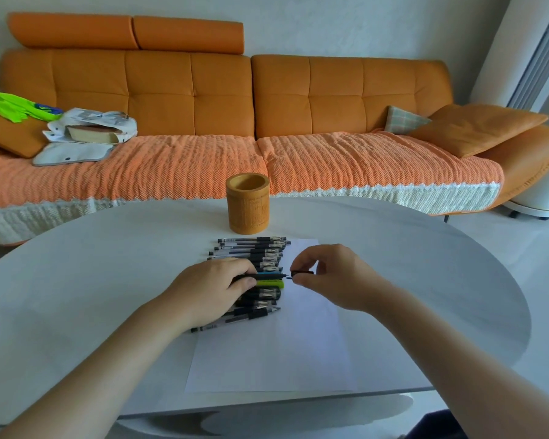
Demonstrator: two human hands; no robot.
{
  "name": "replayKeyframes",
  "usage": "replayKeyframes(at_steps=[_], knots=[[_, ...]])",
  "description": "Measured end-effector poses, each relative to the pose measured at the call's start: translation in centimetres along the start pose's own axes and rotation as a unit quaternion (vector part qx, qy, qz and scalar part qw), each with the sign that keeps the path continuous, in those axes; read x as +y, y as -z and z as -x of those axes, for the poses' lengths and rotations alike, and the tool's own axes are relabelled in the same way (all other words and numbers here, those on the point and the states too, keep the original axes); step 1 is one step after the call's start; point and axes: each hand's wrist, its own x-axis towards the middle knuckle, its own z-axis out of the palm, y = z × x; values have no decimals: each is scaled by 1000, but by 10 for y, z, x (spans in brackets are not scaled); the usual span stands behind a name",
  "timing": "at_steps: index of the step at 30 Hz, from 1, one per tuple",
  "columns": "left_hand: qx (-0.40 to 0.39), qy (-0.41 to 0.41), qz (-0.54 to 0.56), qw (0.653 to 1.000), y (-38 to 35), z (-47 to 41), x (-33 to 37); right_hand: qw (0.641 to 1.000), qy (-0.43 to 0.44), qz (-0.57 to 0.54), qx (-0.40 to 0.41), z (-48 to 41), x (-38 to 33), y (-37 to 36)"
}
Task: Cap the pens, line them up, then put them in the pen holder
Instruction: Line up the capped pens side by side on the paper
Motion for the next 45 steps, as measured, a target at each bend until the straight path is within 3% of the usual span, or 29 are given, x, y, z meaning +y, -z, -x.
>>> replayKeyframes(at_steps=[5, 21, 26, 34, 40, 45], knots=[[2, -2, 7, 1000, 0, 1, -2, 1000, 11, -3, -16, 1, -7, -6], [-6, 13, 83, 996, 11, 4, -6, 997, 35, -50, 37, -4, -20, -18], [-14, -9, 81, 997, 10, 4, -7, 997, -2, -77, 16, -5, -19, -25], [34, -41, 107, 993, 11, 5, -1, 997, 2, -76, 35, 0, -22, -28], [97, -101, 72, 987, 14, 5, -3, 986, -19, -163, 30, -2, -28, -24], [86, -90, 78, 989, 11, 3, -6, 995, -20, -102, 11, -9, -28, -25]])
